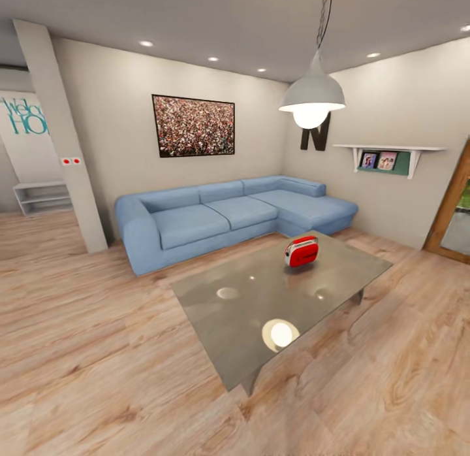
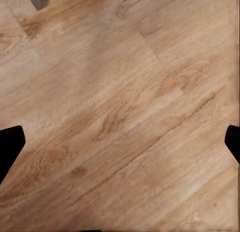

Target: Turn on the radio receiver that's on the table in the living room.

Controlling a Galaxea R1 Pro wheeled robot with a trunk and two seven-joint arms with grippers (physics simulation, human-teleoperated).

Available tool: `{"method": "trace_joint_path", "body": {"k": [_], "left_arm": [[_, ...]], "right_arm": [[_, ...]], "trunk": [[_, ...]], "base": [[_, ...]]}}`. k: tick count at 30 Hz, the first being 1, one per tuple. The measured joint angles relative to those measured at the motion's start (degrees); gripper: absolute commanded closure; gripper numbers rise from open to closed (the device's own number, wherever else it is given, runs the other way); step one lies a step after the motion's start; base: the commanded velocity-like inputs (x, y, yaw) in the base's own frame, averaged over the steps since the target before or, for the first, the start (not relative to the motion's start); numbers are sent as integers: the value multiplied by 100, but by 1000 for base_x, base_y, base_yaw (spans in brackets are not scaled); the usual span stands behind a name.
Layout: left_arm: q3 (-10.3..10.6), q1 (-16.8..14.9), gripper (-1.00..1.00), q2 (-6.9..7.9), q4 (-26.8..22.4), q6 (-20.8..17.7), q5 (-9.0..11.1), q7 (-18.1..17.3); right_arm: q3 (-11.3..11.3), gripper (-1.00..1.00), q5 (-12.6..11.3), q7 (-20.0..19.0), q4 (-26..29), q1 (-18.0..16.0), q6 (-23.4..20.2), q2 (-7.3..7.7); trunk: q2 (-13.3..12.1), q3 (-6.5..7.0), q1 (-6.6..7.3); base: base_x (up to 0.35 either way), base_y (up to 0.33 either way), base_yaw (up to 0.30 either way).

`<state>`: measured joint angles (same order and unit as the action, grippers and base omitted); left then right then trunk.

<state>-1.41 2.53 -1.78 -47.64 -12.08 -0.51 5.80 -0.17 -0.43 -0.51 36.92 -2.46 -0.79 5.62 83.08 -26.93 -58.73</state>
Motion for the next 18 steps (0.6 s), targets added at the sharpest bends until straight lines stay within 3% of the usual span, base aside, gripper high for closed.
{"method": "trace_joint_path", "body": {"k": [6,18], "left_arm": [[-3,0,-100,1,0,221,-2,6],[-42,-2,-100,32,17,313,-3,9]], "right_arm": [[0,-100,-1,21,-1,0,6,0],[0,-100,-9,-9,-9,0,0,0]], "trunk": [[0,0,0],[0,0,0]], "base": [[0,0,-280],[0,0,-280]]}}
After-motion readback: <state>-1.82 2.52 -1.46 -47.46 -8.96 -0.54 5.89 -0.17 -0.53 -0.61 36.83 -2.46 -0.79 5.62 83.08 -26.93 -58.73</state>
